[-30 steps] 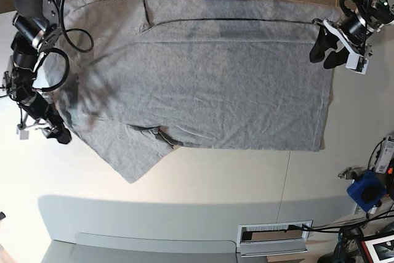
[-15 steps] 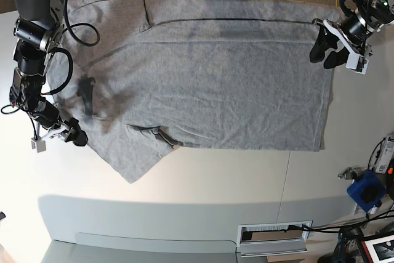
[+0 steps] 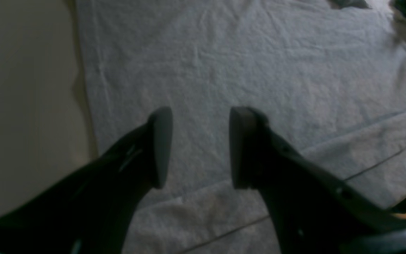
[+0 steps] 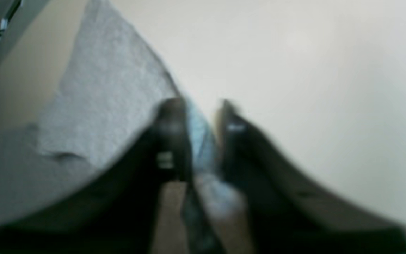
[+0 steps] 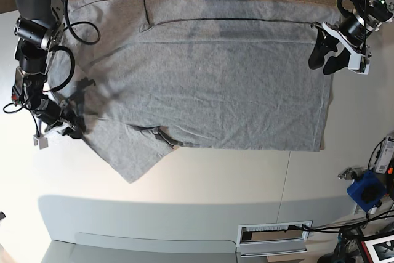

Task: Fold the T-shirt properly
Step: 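Release the left gripper and move it to the shirt's hem corner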

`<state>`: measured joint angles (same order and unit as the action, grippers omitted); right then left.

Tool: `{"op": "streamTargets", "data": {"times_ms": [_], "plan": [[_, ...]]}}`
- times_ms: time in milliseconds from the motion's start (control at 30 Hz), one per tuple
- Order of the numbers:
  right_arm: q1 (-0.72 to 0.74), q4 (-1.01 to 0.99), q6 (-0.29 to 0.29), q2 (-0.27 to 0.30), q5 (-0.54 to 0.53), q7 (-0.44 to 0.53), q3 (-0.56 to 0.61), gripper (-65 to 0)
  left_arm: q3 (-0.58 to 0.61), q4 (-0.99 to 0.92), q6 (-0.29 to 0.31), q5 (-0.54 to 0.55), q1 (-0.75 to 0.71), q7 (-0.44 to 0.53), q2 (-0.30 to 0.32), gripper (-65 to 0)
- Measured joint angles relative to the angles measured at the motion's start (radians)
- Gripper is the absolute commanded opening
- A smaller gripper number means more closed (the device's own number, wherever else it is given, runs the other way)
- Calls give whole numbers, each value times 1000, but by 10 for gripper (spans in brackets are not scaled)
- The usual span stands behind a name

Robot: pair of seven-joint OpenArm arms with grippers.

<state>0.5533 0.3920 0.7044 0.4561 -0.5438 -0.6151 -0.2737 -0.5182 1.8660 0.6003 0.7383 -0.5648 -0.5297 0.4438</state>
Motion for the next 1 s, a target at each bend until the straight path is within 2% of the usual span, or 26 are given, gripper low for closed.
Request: {"op": "streamTargets", "data": {"times_ms": [33,133,200,333,500,633,767,833,900,1000], "plan": [[-4,0,0,-2,-1,6,0,-650,0,0,0,-23,2,0,0,-378],[-5,-1,0,-2,1,6,0,-650,0,-1,-2,-75,32,-1,0,-377],[-5,-1,0,-2,1,6,0,-650,0,-1,-51,-88,69,0,0,-355],[-5,-1,1,-2,6,10,0,-650,-1,-1,-126,-110,172,-1,0,-251],[-5,-1,3,-3,8,11,0,-650,0,-57,-198,-150,347,1,18,-250],[-5,-1,3,-5,8,13,0,-650,11,-266,-209,-143,509,-7,76,-250],[-5,-2,3,-5,8,13,0,-650,96,-577,-206,-96,681,-14,127,-250],[-5,-1,4,-5,9,14,0,-650,140,-734,-176,-50,781,-54,134,-251],[-5,-1,4,-5,8,14,0,-650,183,-877,-157,-25,886,-54,133,-251],[-5,-1,7,-5,8,14,0,-650,261,-1084,-195,-36,1051,-20,131,-251]]}}
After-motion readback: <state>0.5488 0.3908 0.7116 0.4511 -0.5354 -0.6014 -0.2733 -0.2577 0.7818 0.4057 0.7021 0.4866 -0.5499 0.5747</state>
